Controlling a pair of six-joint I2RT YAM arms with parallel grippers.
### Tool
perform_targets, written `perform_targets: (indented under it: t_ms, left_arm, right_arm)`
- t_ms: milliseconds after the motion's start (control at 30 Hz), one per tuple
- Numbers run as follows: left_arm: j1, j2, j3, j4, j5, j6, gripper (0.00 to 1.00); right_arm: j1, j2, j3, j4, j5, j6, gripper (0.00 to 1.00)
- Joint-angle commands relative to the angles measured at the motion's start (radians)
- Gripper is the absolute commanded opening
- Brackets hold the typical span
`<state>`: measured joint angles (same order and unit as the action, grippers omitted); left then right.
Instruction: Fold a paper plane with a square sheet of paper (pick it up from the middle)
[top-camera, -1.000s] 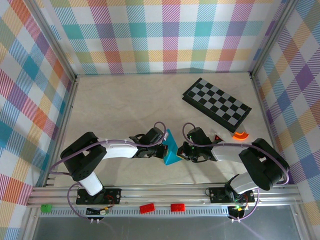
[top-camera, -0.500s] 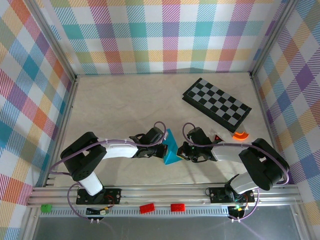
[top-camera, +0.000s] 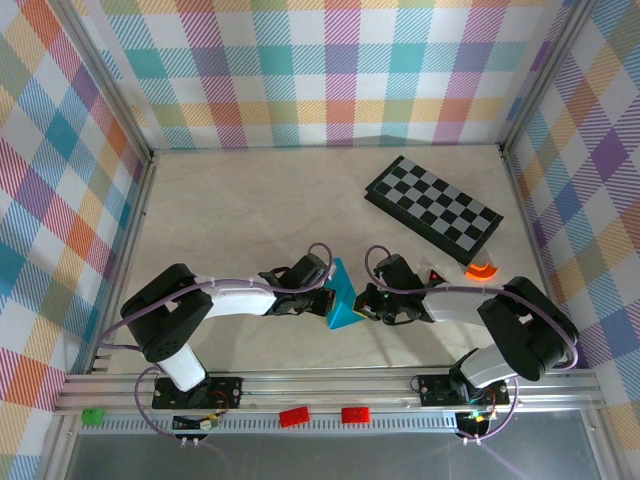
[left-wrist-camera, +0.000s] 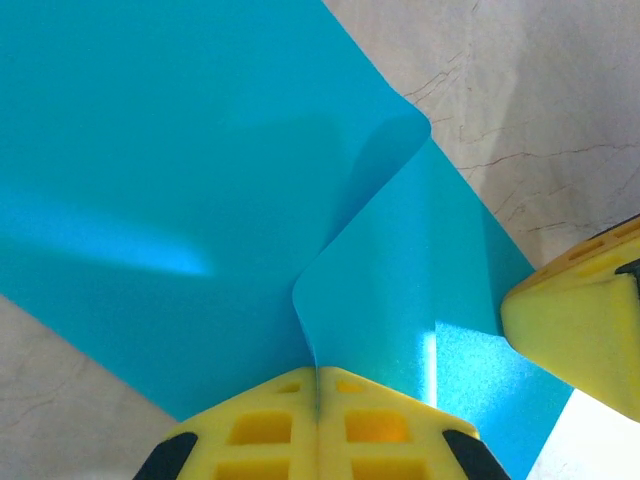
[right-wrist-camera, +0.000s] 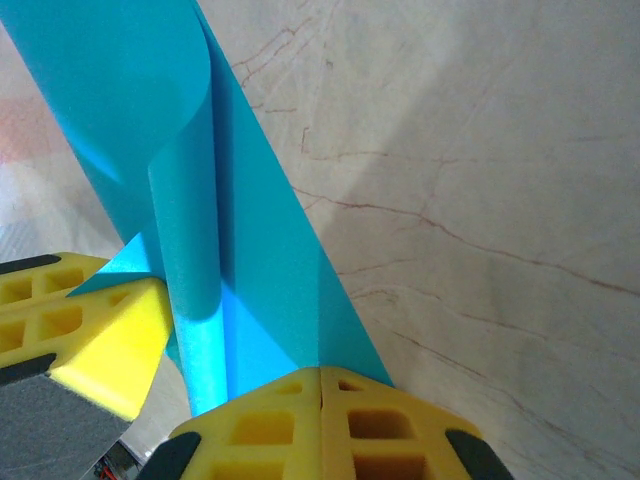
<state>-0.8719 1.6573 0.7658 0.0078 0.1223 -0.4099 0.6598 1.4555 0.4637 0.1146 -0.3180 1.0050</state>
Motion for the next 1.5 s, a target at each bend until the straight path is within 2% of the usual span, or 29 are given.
perform_targets:
  t_ms: [0, 633, 1067, 1467]
  left_arm:
    - [0.008, -0.031, 0.016, -0.043, 0.017, 0.006, 0.0]
    - [0.008, 0.037, 0.035, -0.048, 0.007, 0.028, 0.0]
    - [0.008, -0.043, 0.017, -0.063, -0.016, 0.015, 0.0]
    - [0.007, -0.001, 0.003, -0.044, -0.006, 0.007, 0.0]
  right_arm:
    - [-0.005, -0.004, -0.028, -0.08, 0.037, -0.02, 0.05]
    - [-0.005, -0.006, -0.026, -0.079, 0.036, -0.02, 0.05]
    - [-0.005, -0.003, -0.027, -0.079, 0.039, -0.019, 0.05]
    - [-0.005, -0.004, -0.026, -0.077, 0.036, -0.018, 0.05]
